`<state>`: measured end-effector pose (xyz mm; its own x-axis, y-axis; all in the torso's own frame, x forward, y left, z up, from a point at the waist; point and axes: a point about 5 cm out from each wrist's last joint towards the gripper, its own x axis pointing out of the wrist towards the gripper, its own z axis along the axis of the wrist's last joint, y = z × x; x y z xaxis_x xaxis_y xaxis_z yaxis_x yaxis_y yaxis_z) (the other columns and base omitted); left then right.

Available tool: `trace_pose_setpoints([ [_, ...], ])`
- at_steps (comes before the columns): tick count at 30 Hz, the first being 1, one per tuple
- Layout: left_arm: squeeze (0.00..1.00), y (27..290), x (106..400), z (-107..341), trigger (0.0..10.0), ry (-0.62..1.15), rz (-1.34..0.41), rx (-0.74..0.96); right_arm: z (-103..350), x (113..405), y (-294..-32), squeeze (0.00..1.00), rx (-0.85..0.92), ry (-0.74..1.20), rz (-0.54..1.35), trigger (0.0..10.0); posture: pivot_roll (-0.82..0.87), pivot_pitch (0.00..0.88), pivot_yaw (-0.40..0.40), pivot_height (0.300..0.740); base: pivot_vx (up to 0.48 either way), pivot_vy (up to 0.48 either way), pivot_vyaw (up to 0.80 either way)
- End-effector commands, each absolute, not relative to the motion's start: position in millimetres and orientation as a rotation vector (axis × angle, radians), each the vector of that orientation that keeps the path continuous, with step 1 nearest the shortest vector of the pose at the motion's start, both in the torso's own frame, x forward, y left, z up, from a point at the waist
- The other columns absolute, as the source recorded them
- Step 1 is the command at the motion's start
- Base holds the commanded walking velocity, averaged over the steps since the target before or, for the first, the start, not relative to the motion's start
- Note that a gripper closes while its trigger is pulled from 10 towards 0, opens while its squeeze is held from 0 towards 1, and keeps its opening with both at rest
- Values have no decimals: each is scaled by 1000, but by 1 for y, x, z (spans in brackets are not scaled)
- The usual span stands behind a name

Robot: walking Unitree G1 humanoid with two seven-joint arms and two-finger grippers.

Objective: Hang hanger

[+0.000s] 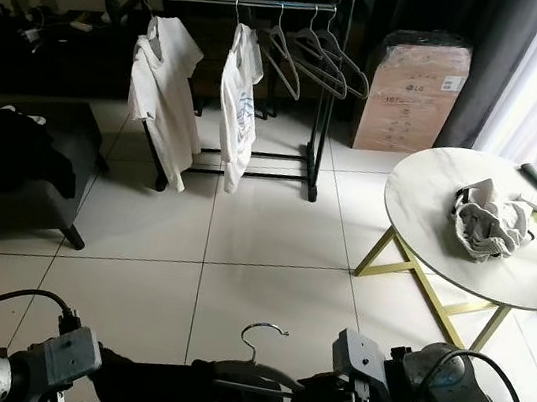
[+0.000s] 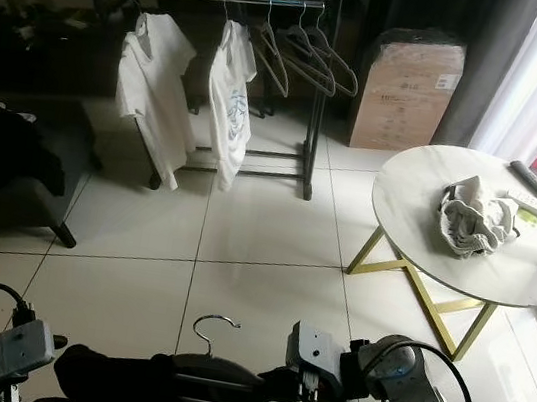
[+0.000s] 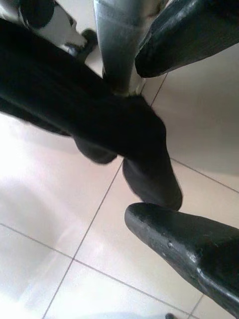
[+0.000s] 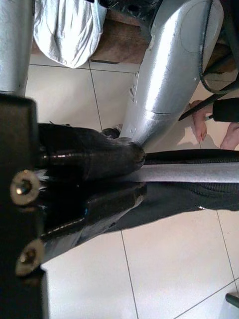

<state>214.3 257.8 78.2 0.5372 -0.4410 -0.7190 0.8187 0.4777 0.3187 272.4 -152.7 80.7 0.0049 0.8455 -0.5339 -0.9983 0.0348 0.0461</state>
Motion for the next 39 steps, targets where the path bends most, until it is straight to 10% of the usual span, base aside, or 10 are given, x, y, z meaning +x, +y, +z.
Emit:
trace_pose_setpoints([
  [1,0,259,210,70,10000,635,-835,710,92,274,-148,0,-389,413,1524,0,60,138,32,740,0,0,0],
  [23,0,256,217,25,10000,666,-728,581,106,277,-151,0,-397,386,1523,0,49,145,24,740,0,0,0],
  [24,0,256,216,24,8784,669,-733,581,106,277,-152,0,-397,386,1523,0,49,145,24,740,0,0,0],
  [25,0,257,214,19,2745,687,-750,591,106,277,-153,0,-398,386,1522,0,49,146,24,740,0,0,0],
  [26,0,258,214,18,0,693,-751,597,107,277,-153,0,-398,387,1522,0,49,146,24,740,0,0,0],
  [39,0,261,214,11,0,704,-750,610,105,276,-152,0,-392,394,1518,0,52,146,26,740,0,0,0],
])
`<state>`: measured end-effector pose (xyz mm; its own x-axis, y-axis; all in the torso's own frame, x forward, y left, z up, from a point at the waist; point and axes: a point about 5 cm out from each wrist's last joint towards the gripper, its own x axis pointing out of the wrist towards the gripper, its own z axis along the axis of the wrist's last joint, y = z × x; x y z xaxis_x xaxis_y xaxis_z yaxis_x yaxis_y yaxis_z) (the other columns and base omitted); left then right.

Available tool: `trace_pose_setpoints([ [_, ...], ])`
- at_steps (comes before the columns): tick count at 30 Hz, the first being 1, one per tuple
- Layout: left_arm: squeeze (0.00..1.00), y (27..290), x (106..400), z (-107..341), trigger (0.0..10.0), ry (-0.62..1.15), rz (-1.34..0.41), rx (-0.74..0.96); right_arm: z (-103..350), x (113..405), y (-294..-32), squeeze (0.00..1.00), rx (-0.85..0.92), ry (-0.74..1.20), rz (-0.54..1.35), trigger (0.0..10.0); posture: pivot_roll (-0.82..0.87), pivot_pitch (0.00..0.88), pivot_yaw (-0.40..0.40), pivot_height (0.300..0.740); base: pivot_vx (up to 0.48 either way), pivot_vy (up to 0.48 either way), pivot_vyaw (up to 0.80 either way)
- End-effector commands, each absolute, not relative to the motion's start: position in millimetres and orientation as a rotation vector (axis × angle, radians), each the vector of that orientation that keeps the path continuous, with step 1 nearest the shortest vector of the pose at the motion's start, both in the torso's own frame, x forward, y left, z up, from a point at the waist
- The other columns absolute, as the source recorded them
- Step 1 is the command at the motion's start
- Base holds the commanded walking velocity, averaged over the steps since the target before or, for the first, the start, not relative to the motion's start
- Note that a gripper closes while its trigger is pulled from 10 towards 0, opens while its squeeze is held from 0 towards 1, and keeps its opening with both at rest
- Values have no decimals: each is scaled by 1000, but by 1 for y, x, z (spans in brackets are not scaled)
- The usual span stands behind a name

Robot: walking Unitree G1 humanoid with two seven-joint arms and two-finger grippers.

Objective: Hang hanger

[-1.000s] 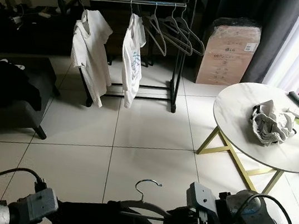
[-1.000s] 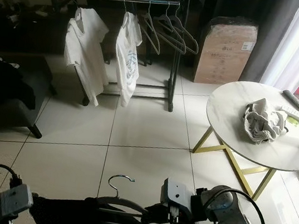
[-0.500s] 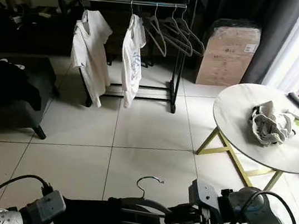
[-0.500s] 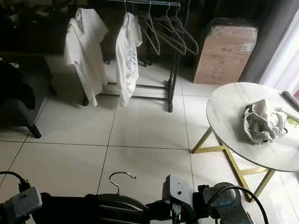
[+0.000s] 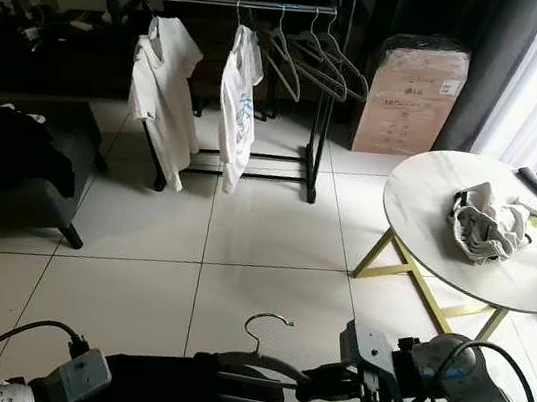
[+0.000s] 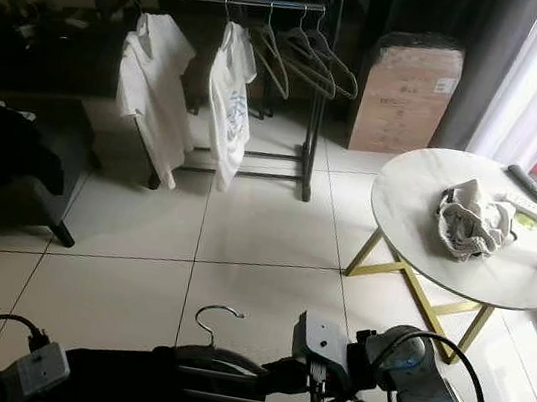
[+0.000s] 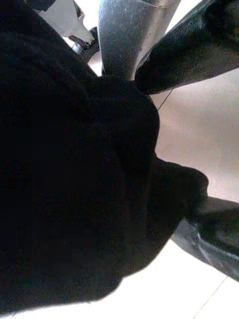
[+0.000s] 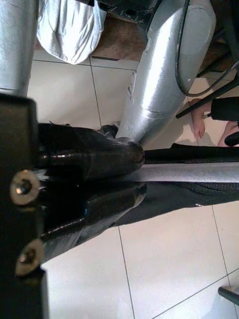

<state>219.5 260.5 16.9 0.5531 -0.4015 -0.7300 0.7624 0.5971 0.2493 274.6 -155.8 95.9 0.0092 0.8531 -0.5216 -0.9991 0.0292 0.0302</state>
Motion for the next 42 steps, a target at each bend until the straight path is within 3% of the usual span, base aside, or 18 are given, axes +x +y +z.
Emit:
trace_pose_setpoints([
  [1,0,261,214,11,0,704,-751,611,105,275,-152,0,-391,395,1518,0,52,146,26,740,0,0,0],
  [42,0,256,228,14,0,614,-677,656,103,275,-151,0,-371,406,1509,0,47,155,24,740,0,0,0],
])
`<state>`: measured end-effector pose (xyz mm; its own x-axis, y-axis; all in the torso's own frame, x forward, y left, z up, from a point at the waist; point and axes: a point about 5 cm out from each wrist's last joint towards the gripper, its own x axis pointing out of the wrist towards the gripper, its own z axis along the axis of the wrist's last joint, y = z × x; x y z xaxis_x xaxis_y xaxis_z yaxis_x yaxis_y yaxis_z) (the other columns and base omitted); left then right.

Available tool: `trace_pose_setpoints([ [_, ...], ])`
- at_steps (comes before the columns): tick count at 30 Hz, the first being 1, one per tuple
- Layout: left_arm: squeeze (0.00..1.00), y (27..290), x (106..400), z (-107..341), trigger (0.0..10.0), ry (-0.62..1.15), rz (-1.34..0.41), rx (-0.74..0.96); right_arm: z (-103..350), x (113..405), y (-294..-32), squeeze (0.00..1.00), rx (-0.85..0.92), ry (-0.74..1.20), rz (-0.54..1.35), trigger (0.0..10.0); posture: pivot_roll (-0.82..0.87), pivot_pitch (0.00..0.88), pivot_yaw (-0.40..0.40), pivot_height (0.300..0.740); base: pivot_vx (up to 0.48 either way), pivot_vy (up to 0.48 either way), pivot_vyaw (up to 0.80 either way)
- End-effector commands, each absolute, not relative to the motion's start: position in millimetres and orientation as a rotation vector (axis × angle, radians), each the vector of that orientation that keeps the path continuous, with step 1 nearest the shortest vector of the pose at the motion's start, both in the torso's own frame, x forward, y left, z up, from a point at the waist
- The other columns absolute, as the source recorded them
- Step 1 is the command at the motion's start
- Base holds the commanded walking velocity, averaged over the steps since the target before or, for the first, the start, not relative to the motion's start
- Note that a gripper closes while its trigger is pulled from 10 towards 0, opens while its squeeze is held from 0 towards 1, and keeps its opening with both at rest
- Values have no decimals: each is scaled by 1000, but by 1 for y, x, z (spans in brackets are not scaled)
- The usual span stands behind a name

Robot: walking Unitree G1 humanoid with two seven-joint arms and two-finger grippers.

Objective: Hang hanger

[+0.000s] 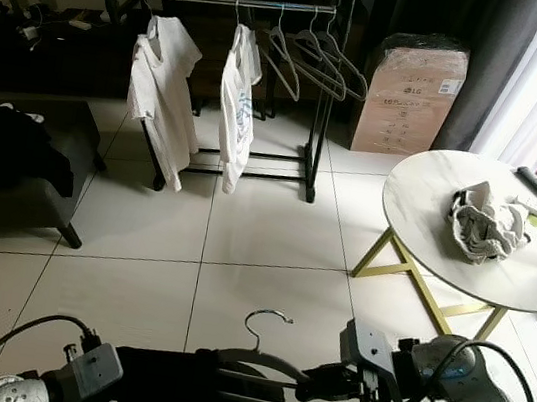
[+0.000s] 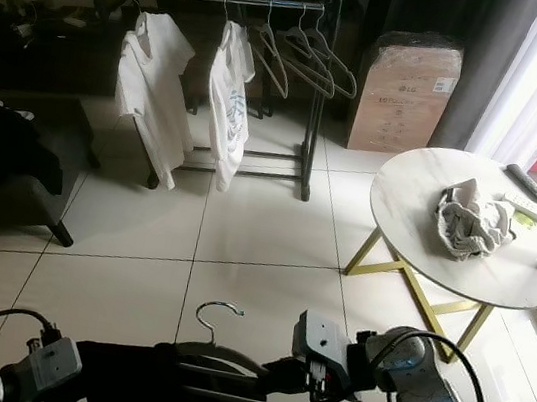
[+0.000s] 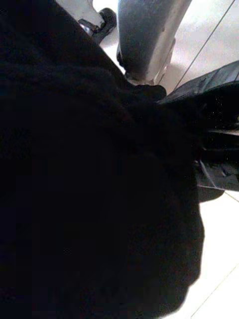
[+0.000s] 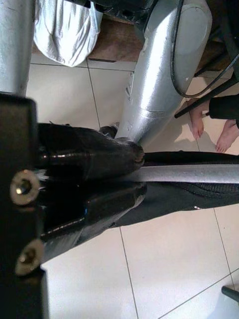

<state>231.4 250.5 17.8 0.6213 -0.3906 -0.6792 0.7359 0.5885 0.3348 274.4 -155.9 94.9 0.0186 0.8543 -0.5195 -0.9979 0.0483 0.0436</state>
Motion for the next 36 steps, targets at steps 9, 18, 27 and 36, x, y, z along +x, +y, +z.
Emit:
trace_pose_setpoints([
  [9,0,314,252,44,0,604,-112,705,87,282,-171,0,-469,501,1368,0,54,151,24,740,0,0,0],
  [18,0,342,282,119,0,184,386,485,66,285,-185,0,-474,569,1205,0,55,143,25,740,0,0,0],
  [27,0,285,297,181,0,-235,289,172,27,278,-192,0,-380,634,936,0,53,120,20,740,0,0,0],
  [36,0,185,274,176,10000,-239,14,-10,-17,267,-200,0,238,585,176,0,53,94,11,740,0,0,0],
])
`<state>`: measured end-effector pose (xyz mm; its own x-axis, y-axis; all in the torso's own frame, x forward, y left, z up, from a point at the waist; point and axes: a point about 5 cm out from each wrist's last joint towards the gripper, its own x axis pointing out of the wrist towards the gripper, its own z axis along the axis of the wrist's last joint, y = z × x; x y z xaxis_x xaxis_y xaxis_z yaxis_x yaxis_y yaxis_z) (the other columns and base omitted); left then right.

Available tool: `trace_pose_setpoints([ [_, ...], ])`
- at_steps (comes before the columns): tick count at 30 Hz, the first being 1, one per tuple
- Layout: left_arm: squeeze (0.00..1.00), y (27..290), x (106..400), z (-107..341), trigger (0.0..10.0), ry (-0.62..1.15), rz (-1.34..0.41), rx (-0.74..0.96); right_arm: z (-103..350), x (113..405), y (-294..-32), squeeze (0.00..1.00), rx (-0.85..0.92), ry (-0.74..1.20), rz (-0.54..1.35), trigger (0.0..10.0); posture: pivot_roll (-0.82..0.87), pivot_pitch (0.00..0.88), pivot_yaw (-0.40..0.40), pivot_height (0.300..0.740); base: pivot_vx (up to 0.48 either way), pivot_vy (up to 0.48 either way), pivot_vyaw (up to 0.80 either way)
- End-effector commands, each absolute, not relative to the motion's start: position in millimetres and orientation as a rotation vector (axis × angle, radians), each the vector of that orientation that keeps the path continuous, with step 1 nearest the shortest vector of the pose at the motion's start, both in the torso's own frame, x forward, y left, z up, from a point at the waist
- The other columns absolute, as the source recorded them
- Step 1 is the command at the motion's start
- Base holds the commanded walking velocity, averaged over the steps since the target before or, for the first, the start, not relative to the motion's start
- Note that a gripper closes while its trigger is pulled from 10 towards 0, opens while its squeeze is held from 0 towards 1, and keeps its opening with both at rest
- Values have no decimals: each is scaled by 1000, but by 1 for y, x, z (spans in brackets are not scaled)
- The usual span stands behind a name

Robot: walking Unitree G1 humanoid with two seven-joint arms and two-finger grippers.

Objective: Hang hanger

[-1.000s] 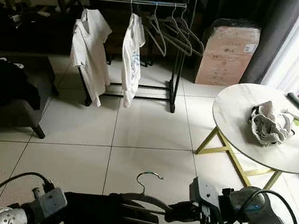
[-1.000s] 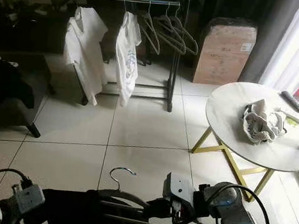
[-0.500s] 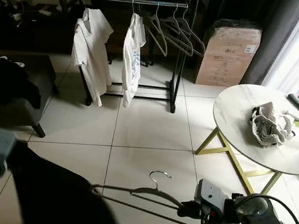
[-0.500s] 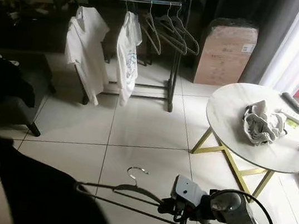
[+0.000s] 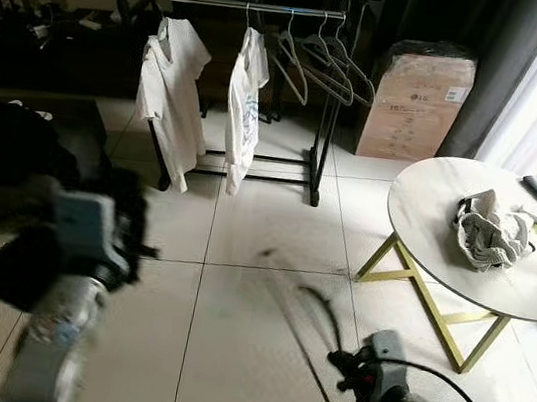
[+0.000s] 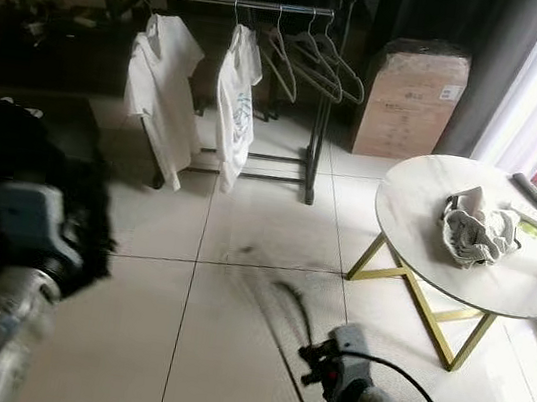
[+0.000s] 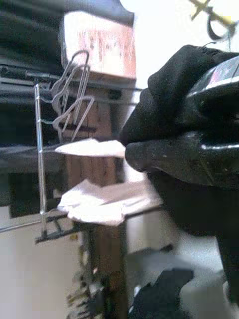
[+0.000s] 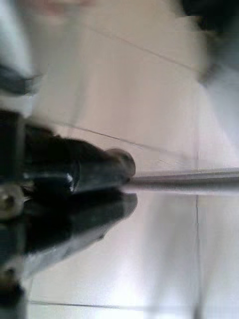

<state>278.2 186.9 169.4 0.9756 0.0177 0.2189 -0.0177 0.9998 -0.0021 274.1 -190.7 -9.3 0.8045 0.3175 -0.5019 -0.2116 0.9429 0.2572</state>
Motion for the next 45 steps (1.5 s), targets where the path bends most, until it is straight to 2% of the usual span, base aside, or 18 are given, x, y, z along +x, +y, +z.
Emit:
trace_pose_setpoints([
  [1,0,183,271,175,10000,-238,0,6,-24,260,-208,0,263,598,62,0,52,93,9,740,0,0,0],
  [3,0,182,267,176,10000,-236,-5,19,-32,250,-215,0,219,640,-19,0,55,93,7,740,0,0,0],
  [7,0,185,263,174,10000,-205,4,36,-47,231,-220,0,82,733,-33,0,58,91,1,740,0,0,0],
  [13,0,186,267,182,10000,-227,5,152,-67,197,-237,0,163,863,-264,0,57,95,-13,740,0,0,0],
  [14,0,179,271,186,10000,-245,-33,214,-73,186,-239,0,153,916,-298,471,63,100,-14,740,0,0,0],
  [15,0,175,272,187,10000,-247,-50,239,-75,182,-238,0,158,929,-301,7804,65,102,-14,740,0,0,0],
  [16,0,172,274,187,10000,-246,-63,261,-77,180,-236,0,164,934,-298,10000,65,101,-14,740,0,0,0],
  [21,0,161,276,185,10000,-233,-105,242,-77,182,-229,0,238,889,-314,10000,46,108,0,740,0,-54,0],
  [30,0,158,281,188,10000,-237,-128,246,-74,188,-231,0,315,852,-392,10000,43,106,21,740,0,-425,0],
  [38,0,157,282,186,10000,-219,-153,256,-77,184,-226,0,323,872,-381,10000,45,107,26,740,0,-431,-775],
  [45,0,160,281,180,10000,-193,-160,221,-78,184,-225,0,323,879,-380,10000,33,100,30,740,0,0,-787],
])
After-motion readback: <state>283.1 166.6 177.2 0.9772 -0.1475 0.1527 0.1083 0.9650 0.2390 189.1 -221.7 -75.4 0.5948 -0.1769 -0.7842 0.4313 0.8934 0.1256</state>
